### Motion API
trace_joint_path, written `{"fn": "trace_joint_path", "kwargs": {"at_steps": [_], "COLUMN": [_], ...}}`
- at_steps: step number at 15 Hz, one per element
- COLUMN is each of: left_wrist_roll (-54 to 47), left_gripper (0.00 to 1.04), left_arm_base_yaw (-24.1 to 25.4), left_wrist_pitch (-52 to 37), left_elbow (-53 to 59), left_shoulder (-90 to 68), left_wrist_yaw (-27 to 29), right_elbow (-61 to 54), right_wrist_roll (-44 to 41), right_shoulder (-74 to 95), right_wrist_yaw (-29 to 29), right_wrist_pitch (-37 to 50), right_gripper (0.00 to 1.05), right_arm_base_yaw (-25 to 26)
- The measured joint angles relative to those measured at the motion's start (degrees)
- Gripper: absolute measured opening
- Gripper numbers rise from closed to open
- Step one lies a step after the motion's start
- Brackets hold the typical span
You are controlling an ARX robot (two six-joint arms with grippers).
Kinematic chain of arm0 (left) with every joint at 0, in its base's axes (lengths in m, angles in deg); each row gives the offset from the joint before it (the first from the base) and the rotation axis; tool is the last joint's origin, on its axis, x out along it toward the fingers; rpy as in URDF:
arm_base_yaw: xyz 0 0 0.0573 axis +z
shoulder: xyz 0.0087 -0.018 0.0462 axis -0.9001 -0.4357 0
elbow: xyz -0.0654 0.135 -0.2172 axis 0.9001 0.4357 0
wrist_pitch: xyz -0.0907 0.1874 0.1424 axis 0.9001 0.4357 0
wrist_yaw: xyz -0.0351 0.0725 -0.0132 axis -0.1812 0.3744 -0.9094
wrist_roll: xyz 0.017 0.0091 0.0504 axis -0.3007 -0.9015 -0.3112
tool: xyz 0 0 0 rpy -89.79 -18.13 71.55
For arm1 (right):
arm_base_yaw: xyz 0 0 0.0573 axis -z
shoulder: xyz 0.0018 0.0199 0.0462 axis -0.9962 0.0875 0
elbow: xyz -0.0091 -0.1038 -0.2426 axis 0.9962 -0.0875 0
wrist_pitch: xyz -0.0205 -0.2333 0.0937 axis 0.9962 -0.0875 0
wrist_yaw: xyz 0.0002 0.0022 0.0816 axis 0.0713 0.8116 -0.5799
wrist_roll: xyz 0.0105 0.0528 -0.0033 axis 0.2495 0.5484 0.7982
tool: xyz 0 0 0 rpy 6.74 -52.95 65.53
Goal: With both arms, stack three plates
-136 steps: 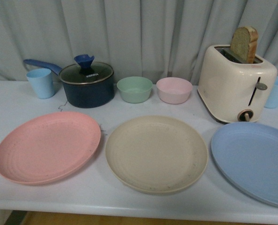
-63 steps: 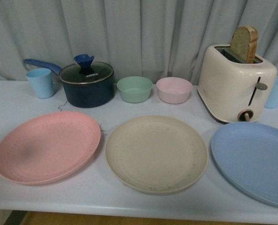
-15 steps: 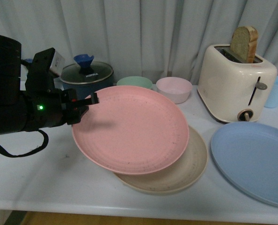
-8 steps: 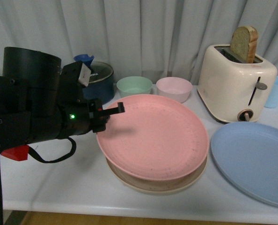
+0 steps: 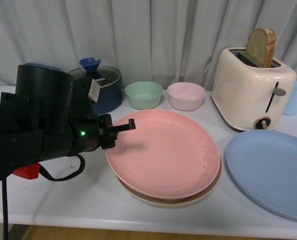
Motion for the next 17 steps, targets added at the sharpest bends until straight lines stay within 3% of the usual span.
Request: {"fn": "trace_joint_path", "kwargs": {"at_steps": [6, 9, 10, 13, 14, 15, 16, 17], "left_wrist_roll": [1.92, 3.37, 3.39, 1.42, -1.22, -7.48, -12.22, -15.12], "left_gripper": [0.05, 0.46, 0.64, 0.98, 0.97, 0.84, 0.73, 0.61], "left_arm_base_yaw": [-1.55, -1.55, -1.14, -0.72, -0.94, -0.55, 0.48, 2.64], "left_wrist_pitch": [-1.40, -2.21, -4.37, -7.67, -13.73, -22.49, -26.93, -28.68], "left_elbow": [-1.09, -1.31, 0.52, 7.08, 9.81, 16.04, 22.36, 27.61], "left_shoulder": [-2.67, -2.43, -0.15, 11.98, 14.71, 19.63, 24.96, 30.21], "left_wrist_yaw": [0.85, 0.66, 0.39, 0.61, 4.35, 14.27, 18.62, 19.10], "right_elbow": [0.00, 0.00, 0.00, 0.00, 0.00, 0.00, 0.00, 0.00], "right_wrist_roll": [0.00, 0.00, 0.00, 0.00, 0.00, 0.00, 0.00, 0.00], "right_shoulder": [0.00, 0.00, 0.00, 0.00, 0.00, 0.00, 0.00, 0.00], "right_wrist_yaw": [0.00, 0.00, 0.00, 0.00, 0.00, -0.02, 0.00, 0.00], "right_wrist_pitch": [0.02, 0.00, 0.00, 0.00, -0.02, 0.02, -0.02, -0.02], "right_gripper": [0.98, 0.98, 0.98, 0.98, 0.98, 0.98, 0.98, 0.98], "right_arm_base_yaw": [0.00, 0.00, 0.00, 0.00, 0.00, 0.00, 0.02, 0.00]}}
